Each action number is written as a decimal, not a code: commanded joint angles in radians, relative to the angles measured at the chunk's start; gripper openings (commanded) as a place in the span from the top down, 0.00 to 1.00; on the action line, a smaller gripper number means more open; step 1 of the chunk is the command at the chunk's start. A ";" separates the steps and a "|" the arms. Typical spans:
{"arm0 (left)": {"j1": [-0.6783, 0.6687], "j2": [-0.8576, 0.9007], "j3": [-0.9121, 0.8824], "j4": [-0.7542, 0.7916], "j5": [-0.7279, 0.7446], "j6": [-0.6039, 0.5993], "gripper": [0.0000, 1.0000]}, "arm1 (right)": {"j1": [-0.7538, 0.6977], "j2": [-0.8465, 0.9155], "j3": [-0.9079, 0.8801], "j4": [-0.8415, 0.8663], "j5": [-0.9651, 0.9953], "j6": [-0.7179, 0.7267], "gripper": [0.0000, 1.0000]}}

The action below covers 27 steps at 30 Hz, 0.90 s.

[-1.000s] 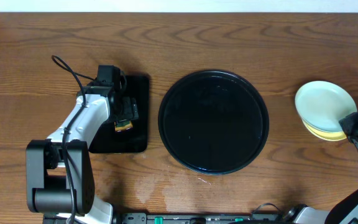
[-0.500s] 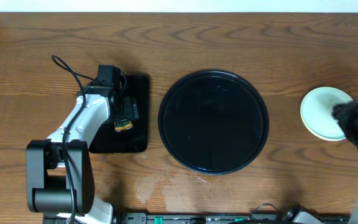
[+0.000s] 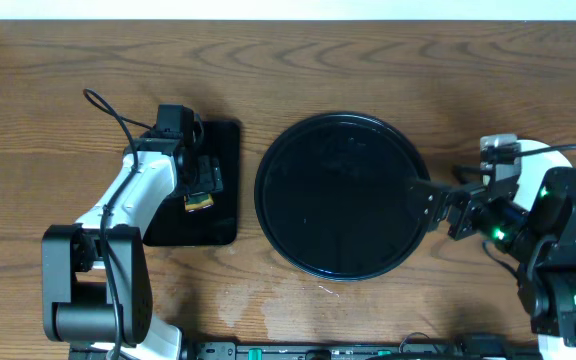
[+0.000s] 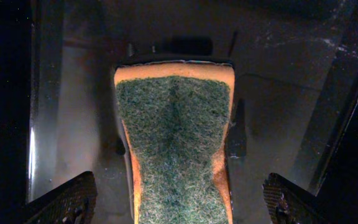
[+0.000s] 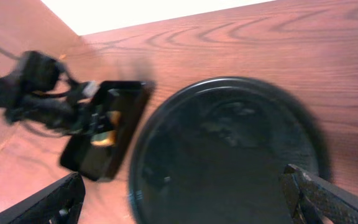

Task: Clean dirty plates on tray and stack at the side

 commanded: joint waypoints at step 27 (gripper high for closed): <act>0.000 0.002 -0.008 0.001 0.006 0.005 0.13 | 0.041 -0.803 -0.558 0.084 0.417 -0.287 0.01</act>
